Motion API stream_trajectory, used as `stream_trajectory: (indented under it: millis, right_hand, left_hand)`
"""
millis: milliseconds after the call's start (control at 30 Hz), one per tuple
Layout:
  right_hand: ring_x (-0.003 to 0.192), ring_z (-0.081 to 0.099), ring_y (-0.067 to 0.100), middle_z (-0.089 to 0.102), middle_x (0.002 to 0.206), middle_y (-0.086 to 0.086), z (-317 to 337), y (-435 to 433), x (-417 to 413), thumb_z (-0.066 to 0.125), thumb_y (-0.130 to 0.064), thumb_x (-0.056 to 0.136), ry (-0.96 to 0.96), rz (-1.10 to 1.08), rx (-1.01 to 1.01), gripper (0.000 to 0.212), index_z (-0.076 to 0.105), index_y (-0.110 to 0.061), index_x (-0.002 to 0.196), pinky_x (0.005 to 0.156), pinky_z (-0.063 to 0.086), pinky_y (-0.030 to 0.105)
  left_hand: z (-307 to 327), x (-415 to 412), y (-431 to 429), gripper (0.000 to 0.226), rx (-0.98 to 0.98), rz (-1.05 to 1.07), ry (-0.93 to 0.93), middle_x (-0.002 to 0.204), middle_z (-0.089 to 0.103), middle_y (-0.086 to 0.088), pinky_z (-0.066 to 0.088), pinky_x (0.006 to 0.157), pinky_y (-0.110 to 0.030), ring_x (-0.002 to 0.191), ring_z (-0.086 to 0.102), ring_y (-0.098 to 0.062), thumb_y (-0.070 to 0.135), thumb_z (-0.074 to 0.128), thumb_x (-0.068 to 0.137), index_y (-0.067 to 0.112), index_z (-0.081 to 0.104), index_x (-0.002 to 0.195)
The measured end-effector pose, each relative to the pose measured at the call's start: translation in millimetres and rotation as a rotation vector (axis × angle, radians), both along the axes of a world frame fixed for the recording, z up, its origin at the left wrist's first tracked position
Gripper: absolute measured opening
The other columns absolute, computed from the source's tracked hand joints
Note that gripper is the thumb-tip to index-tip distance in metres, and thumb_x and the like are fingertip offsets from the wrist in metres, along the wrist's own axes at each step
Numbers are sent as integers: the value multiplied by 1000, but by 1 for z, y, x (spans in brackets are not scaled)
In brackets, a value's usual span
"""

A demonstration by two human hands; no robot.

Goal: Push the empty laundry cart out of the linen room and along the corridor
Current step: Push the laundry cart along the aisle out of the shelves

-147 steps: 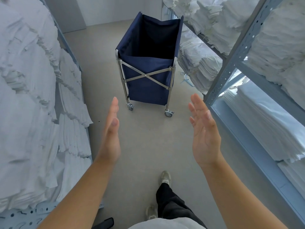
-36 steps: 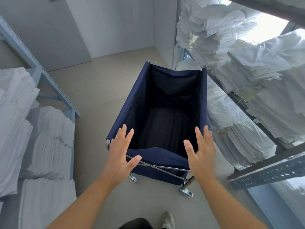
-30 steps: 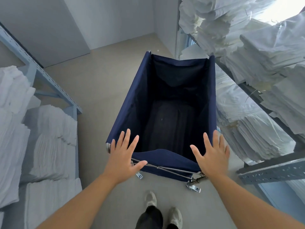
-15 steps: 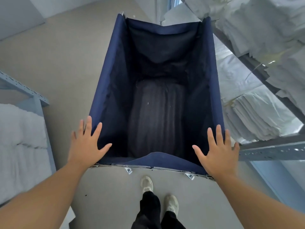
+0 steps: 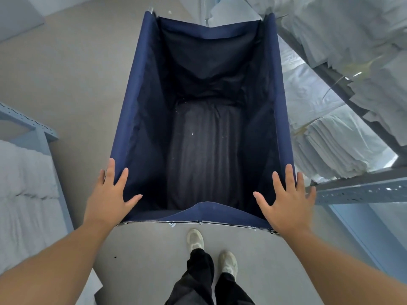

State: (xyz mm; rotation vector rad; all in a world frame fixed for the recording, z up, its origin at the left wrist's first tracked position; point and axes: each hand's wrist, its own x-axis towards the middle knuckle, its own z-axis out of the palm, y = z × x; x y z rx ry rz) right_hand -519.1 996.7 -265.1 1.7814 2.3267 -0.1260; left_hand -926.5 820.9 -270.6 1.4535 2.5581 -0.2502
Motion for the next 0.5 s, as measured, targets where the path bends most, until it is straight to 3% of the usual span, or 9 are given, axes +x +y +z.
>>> stream_trajectory:
  millis: [133, 500]
  right_hand:
    - [150, 28, 39, 24, 167, 10, 1, -6, -2, 19, -79, 86, 27, 6, -3, 88, 46, -23, 149, 113, 26, 68]
    - [148, 29, 41, 28, 165, 12, 1, -39, -16, 30, -74, 85, 94, 6, -18, 84, 51, -20, 146, 112, 28, 67]
  left_hand:
    - [0, -2, -4, 87, 5, 1, 5, 170, 4, -6, 61, 76, -51, 136, 42, -40, 58, 71, 83, 15, 41, 152]
    - [2, -17, -30, 93, -10, 10, 26, 169, 8, -11, 60, 83, -54, 140, 41, -43, 57, 73, 81, 10, 38, 153]
